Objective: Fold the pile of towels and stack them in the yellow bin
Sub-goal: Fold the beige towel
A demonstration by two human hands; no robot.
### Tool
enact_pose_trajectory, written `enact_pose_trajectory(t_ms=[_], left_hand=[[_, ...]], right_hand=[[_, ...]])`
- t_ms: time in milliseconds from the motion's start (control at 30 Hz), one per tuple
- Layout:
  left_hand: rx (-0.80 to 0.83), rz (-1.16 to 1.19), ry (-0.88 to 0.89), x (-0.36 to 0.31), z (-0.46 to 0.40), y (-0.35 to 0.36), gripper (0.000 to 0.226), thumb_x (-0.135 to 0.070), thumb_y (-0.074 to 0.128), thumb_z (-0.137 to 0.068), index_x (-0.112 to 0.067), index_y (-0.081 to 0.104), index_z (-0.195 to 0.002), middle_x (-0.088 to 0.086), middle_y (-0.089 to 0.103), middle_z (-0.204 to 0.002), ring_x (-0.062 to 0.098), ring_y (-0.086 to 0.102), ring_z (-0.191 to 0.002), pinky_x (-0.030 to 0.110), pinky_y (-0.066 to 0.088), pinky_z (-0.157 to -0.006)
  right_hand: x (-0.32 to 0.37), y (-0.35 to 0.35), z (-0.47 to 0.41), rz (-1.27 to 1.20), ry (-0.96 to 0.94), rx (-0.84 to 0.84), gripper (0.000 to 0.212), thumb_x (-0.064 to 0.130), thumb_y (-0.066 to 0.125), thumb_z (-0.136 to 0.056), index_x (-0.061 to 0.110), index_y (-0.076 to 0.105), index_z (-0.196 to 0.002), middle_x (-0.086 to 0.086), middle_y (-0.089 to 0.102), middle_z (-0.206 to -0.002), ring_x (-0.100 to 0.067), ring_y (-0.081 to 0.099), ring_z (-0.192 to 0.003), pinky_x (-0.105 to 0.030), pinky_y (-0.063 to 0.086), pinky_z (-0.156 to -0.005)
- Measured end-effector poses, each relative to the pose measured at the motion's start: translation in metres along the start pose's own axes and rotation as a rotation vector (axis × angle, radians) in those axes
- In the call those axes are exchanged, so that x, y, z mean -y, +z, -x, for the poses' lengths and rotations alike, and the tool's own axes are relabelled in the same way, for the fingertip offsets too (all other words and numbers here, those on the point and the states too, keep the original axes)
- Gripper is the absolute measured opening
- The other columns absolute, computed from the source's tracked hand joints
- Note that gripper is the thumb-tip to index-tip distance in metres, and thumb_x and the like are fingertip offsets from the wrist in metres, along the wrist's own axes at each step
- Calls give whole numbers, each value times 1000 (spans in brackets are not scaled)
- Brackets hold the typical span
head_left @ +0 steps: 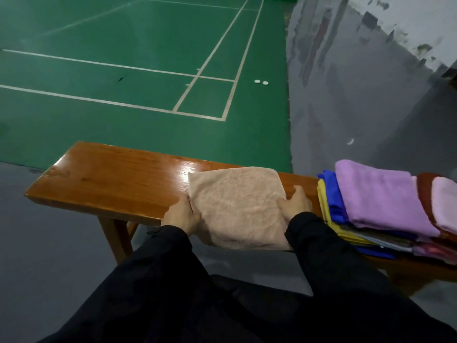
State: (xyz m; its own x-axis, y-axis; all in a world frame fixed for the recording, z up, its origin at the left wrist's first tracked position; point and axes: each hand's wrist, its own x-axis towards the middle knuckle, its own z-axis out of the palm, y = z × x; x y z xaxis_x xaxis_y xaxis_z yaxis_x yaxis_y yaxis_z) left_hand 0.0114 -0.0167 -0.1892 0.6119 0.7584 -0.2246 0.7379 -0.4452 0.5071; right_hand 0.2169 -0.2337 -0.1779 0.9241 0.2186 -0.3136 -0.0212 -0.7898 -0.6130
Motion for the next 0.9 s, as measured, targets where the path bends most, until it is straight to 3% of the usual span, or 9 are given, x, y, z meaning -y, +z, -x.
enact_pose_trajectory(t_ms=[133, 267, 367, 500, 567, 667, 767, 833, 900], left_hand=[[3, -44, 189, 14, 5, -4, 39, -43, 37, -106, -28, 46, -141, 8, 71, -114, 29, 68, -99, 43, 55, -88], [28, -7, 203, 20, 2, -8, 29, -34, 53, -101, -22, 65, -124, 6, 70, -121, 25, 66, -103, 39, 55, -90], [-36, 88, 79, 8, -6, -11, 47, -37, 62, -97, -17, 53, -138, 6, 69, -121, 24, 66, -105, 39, 54, -91], [-63, 219, -10, -6, -33, -13, 63, -29, 65, -96, -12, 38, -151, 12, 60, -137, 29, 59, -121, 42, 49, -102], [-55, 230, -28, -9, -52, -9, 63, -26, 62, -95, -14, 36, -151, 12, 58, -139, 32, 58, -123, 41, 48, -103], [-43, 302, -118, -18, -81, -9, 48, -34, 53, -97, -15, 45, -141, 12, 65, -126, 34, 64, -111, 40, 51, -92], [23, 429, -82, -29, -84, -12, 30, -34, 56, -94, -7, 68, -101, 11, 73, -97, 31, 69, -97, 33, 54, -74], [81, 575, -51, -34, -74, -16, 20, -25, 61, -88, -6, 68, -84, 4, 68, -78, 23, 66, -77, 26, 50, -58], [69, 670, -23, -42, -71, -28, 14, -15, 61, -87, -5, 69, -81, 2, 66, -75, 16, 59, -68, 21, 48, -53]], right_hand=[[-2, 3, -5, 74, 34, 127, 60, 29, 75, -86, 18, 44, -137, -7, 60, -117, -29, 60, -101, -40, 51, -89], [-8, 6, -3, 143, -80, 114, 51, 41, 69, -88, 24, 49, -132, -3, 64, -116, -26, 62, -97, -40, 54, -86], [-2, 11, -5, 168, -105, 16, 61, 53, 62, -90, 22, 47, -140, -6, 58, -131, -30, 61, -111, -44, 53, -94], [6, 21, -30, 211, -256, 16, 58, 40, 57, -96, 24, 43, -150, -8, 42, -155, -31, 46, -138, -47, 41, -114], [19, 22, -40, 43, -202, 58, 60, 32, 55, -102, 16, 35, -157, -10, 36, -161, -31, 37, -146, -44, 35, -119], [44, 25, -53, -277, -9, 45, 74, 30, 64, -98, 14, 27, -160, -13, 35, -162, -34, 36, -147, -47, 35, -119], [49, 28, -62, -271, 56, 64, 76, 21, 73, -91, 9, 34, -155, -15, 42, -157, -35, 44, -141, -43, 39, -115], [50, 26, -64, -305, 55, 132, 46, 14, 75, -87, 5, 62, -131, -16, 62, -136, -33, 59, -120, -38, 49, -98], [58, 12, -64, -345, 13, 150, 19, 13, 76, -82, 5, 73, -99, -12, 71, -103, -27, 63, -94, -34, 49, -79]])
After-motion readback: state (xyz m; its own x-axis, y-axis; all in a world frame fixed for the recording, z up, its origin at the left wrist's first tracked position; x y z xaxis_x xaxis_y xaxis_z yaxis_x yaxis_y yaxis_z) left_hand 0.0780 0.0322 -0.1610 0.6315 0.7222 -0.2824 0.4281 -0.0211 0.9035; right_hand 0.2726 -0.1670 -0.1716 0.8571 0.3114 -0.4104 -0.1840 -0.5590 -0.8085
